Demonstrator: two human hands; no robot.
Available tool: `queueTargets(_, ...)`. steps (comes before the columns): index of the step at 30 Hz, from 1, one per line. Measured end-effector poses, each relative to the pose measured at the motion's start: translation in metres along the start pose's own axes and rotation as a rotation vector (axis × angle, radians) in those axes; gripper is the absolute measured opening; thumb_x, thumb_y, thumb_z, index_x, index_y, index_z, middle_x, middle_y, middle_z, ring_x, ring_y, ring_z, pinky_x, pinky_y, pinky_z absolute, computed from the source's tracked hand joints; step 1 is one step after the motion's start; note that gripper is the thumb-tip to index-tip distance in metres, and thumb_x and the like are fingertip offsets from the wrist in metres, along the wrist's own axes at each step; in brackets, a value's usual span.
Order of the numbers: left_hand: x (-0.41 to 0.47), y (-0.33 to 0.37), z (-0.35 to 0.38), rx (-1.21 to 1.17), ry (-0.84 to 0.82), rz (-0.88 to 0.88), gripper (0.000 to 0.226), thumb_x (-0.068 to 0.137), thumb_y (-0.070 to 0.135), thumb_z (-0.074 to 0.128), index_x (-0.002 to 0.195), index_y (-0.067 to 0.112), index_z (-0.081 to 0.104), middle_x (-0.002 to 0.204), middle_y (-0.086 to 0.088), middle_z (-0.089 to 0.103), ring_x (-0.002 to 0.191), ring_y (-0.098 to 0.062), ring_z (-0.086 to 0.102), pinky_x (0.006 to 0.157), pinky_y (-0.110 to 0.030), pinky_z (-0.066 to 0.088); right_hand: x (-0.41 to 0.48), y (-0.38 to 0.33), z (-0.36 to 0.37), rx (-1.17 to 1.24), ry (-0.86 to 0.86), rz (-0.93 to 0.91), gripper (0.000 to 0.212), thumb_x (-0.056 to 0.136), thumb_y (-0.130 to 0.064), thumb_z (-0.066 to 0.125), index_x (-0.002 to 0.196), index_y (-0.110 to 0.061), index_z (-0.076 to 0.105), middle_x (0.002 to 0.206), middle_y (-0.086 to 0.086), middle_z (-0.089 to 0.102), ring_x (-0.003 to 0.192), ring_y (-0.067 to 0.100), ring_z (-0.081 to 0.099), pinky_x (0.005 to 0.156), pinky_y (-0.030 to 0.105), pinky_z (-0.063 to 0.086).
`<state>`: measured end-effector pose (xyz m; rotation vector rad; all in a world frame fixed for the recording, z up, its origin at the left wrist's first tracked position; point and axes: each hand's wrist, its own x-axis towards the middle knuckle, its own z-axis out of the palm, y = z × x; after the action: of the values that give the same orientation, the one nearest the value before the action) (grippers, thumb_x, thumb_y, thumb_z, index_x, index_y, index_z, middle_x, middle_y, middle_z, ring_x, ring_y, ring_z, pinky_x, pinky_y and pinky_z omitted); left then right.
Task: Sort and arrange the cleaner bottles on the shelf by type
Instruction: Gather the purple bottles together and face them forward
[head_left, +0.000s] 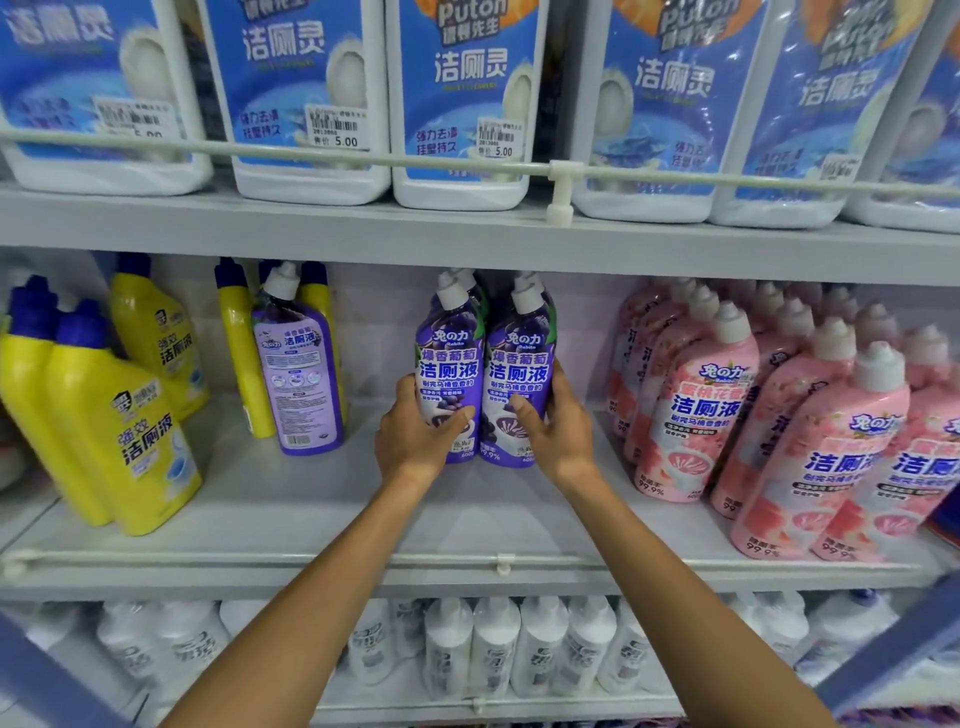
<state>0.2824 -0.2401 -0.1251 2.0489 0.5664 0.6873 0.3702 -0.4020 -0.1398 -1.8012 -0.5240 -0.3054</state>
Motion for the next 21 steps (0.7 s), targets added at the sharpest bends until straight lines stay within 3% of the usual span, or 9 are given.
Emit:
queueTargets(4,0.004,-0.013,-0.007,-0.218,-0.112,0.003,0.081,0.066,0.071,0.075,0.13,0.025,0.055,0.124,0.006,0.071,0.106,-0.015,0.071,0.091,-0.047,0.06,0.0,0.003,-0.001,0.026,-0.002,-0.002,0.06,0.095,-0.033,0.073,0.146,-0.018,0.047,0.128,-0.001,0.071,0.111,0.013,0.07,0.095,0.042,0.06)
queueTargets(6,0.005,-0.01,-0.02,-0.284,-0.1,0.006,0.076,0.076,0.06,0.077,0.137,0.022,0.055,0.134,0.002,0.067,0.119,-0.014,0.066,0.1,-0.04,0.056,-0.001,0.005,0.0,0.041,0.004,-0.01,0.059,0.095,-0.031,0.073,0.146,-0.017,0.048,0.127,0.001,0.071,0.108,0.011,0.071,0.092,0.038,0.061)
queueTargets(9,0.012,-0.001,-0.055,-0.365,0.129,0.061,0.068,0.088,0.041,0.076,0.146,0.014,0.053,0.145,0.0,0.059,0.133,-0.011,0.055,0.112,-0.032,0.045,-0.001,0.007,0.0,0.063,0.003,-0.011,0.058,0.096,-0.029,0.072,0.147,-0.017,0.047,0.126,-0.001,0.072,0.107,0.009,0.071,0.091,0.037,0.061)
queueTargets(12,0.02,0.004,-0.097,-0.449,0.401,0.143,0.062,0.089,0.032,0.078,0.143,0.014,0.054,0.132,0.013,0.062,0.114,0.014,0.058,0.102,-0.014,0.047,-0.002,0.009,0.001,0.115,-0.007,-0.011,0.058,0.096,-0.028,0.072,0.147,-0.017,0.048,0.126,-0.003,0.071,0.11,0.008,0.071,0.092,0.038,0.061)
queueTargets(14,0.034,0.001,-0.121,-0.402,0.496,0.173,0.067,0.087,0.036,0.079,0.146,0.016,0.052,0.133,0.018,0.058,0.112,0.025,0.052,0.098,-0.004,0.041,-0.002,0.009,0.003,0.127,-0.004,-0.006,0.058,0.096,-0.027,0.072,0.148,-0.018,0.047,0.126,-0.003,0.071,0.11,0.008,0.071,0.092,0.038,0.061)
queueTargets(17,0.057,-0.012,-0.141,-0.4,0.369,0.18,0.081,0.079,0.041,0.084,0.148,0.015,0.05,0.142,0.008,0.059,0.121,0.013,0.056,0.104,-0.018,0.047,-0.003,0.01,0.004,0.119,0.0,-0.017,0.059,0.096,-0.03,0.072,0.148,-0.019,0.047,0.127,-0.002,0.071,0.11,0.01,0.071,0.092,0.038,0.061)
queueTargets(19,0.067,-0.022,-0.147,-0.32,0.277,0.168,0.073,0.078,0.028,0.087,0.142,0.014,0.055,0.128,0.01,0.065,0.108,0.011,0.063,0.092,-0.02,0.054,-0.002,0.011,0.004,0.095,-0.003,-0.018,0.059,0.096,-0.032,0.071,0.148,-0.02,0.046,0.127,-0.003,0.071,0.11,0.011,0.071,0.091,0.038,0.061)
queueTargets(21,0.078,-0.028,-0.154,-0.221,0.275,0.189,0.066,0.074,0.028,0.089,0.131,0.017,0.06,0.118,0.007,0.067,0.103,0.0,0.067,0.089,-0.028,0.058,-0.002,0.012,0.004,0.089,0.002,-0.019,0.059,0.096,-0.031,0.071,0.149,-0.021,0.046,0.127,-0.003,0.071,0.11,0.01,0.07,0.09,0.036,0.06)
